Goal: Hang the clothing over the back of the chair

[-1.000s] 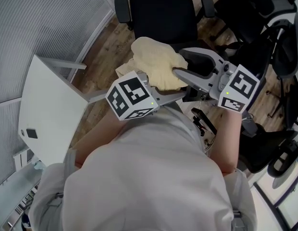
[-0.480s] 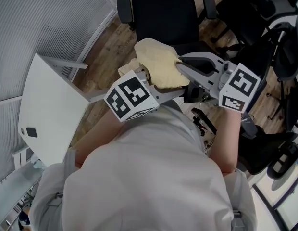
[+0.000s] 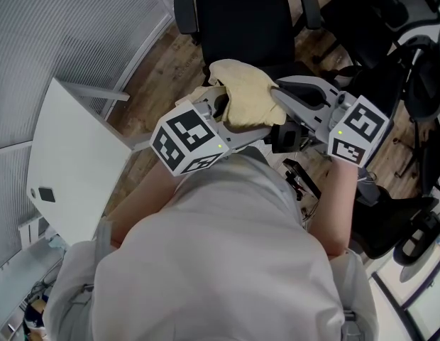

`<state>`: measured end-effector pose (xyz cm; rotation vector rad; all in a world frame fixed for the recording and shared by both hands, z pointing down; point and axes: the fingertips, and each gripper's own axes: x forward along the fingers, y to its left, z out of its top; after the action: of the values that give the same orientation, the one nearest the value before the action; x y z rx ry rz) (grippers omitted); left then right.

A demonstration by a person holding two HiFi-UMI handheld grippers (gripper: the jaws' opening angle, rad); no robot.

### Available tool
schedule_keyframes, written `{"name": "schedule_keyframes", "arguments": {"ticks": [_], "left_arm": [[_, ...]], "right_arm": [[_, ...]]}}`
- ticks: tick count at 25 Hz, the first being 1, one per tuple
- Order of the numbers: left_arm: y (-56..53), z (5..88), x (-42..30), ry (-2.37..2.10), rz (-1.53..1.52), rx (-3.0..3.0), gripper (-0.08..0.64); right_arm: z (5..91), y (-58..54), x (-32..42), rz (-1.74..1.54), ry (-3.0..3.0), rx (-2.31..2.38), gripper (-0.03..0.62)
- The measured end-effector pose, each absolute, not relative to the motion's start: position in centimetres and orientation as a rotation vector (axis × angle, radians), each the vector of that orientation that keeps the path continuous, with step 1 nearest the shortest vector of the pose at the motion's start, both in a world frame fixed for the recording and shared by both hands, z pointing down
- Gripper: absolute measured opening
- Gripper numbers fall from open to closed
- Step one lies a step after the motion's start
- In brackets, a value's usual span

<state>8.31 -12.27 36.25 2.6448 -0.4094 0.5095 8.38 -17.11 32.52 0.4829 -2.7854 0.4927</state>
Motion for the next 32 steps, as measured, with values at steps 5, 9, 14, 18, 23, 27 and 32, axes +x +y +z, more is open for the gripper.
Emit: {"name": "schedule_keyframes", "arguments": {"ticks": [5, 9, 14, 18, 23, 27, 32], "left_arm": [[-12.8, 36.3, 7.7, -0.406, 0.458, 2.604, 0.29], [-12.8, 36.4, 7.4, -0.407, 0.457, 2.587, 0.29], [-12.8, 36.6, 6.8, -0.427, 0.47, 2.582, 0.29], [-13.0, 36.7, 5.7, -0.456, 0.448, 2.562, 0.29], [-13.2, 36.6, 4.8, -0.475, 0.412, 2.536, 0.289], [-13.8, 36.1, 3.8, -0.517, 0.406, 2.544, 0.29], [-14.5, 35.4, 2.3, -0.567, 0.419, 2.569, 0.288]], "right_arm": [[33.5, -17.8, 9.6, 0.498, -2.746, 0.541, 0.051], [33.9, -18.0, 10.2, 0.516, -2.719, 0.574, 0.049], [34.7, -18.8, 11.3, 0.518, -2.663, 0.648, 0.049], [35.3, -19.0, 11.9, 0.524, -2.632, 0.68, 0.049], [36.2, -19.3, 12.2, 0.495, -2.586, 0.703, 0.049], [36.8, -19.6, 12.3, 0.477, -2.547, 0.712, 0.049], [37.4, -19.8, 12.1, 0.445, -2.498, 0.72, 0.049]]}}
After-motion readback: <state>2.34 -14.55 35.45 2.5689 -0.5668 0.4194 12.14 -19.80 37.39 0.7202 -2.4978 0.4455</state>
